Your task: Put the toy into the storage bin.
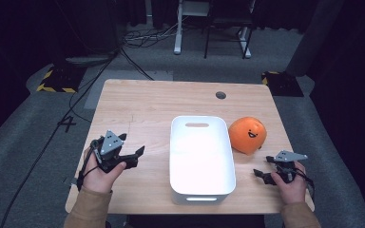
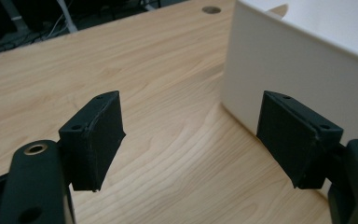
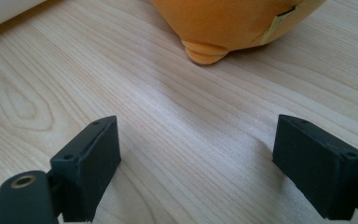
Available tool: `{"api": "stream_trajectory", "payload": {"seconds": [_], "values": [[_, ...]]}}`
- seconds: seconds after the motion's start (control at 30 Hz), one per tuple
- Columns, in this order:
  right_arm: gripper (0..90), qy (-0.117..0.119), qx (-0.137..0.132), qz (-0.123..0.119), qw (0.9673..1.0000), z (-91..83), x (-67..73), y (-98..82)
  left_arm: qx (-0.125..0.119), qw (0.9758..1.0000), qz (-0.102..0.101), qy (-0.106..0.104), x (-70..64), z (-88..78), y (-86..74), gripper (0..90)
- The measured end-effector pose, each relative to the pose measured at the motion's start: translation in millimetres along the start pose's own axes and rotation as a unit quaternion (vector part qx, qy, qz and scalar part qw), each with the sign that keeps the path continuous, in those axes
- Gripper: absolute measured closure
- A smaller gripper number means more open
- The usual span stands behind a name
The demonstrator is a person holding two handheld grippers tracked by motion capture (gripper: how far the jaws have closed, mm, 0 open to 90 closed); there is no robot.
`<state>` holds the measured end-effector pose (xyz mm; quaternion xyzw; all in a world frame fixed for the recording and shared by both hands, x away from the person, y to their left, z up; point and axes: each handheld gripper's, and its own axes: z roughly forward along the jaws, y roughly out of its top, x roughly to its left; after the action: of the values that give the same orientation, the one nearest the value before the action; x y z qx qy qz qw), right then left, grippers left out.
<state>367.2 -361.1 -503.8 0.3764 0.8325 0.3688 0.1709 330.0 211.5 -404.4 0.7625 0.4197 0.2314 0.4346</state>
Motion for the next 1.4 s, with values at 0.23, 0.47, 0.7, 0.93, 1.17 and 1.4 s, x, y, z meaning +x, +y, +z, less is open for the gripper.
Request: {"api": "stream_trajectory", "payload": {"seconds": [0.23, 0.47, 0.7, 0.93, 1.17, 1.4], "values": [[15.1, -0.001, -0.001, 0.0, 1.0, 0.1, 0.1, 0.0, 0.04, 0.9988, -0.028, 0.009, 21.4, 17.8, -19.0, 22.9], [15.1, 0.0, 0.0, 0.0, 1.0, 0.0, 0.1, 0.0, 0.098, 0.9936, -0.055, -0.01, 39.6, 36.4, -41.3, 25.7], [15.0, 0.0, 0.0, 0.0, 1.0, 0.0, 0.1, 0.0, 0.147, 0.9886, -0.029, 0.015, 49.3, 45.5, -54.6, 23.4], [15.0, 0.0, 0.0, 0.0, 1.0, 0.0, 0.2, 0.0, 0.177, 0.9834, -0.031, 0.022, 56.2, 54.6, -67.1, 21.7], [15.1, 0.001, 0.002, 0.001, 1.0, -0.6, 0.4, -0.2, 0.167, 0.9856, -0.024, 0.013, 61.3, 56.8, -73.6, 16.4], [15.0, 0.002, 0.002, -0.001, 1.0, -1.0, 0.2, -0.5, 0.145, 0.9894, -0.004, -0.009, 69.1, 57.5, -79.2, 10.9]]}}
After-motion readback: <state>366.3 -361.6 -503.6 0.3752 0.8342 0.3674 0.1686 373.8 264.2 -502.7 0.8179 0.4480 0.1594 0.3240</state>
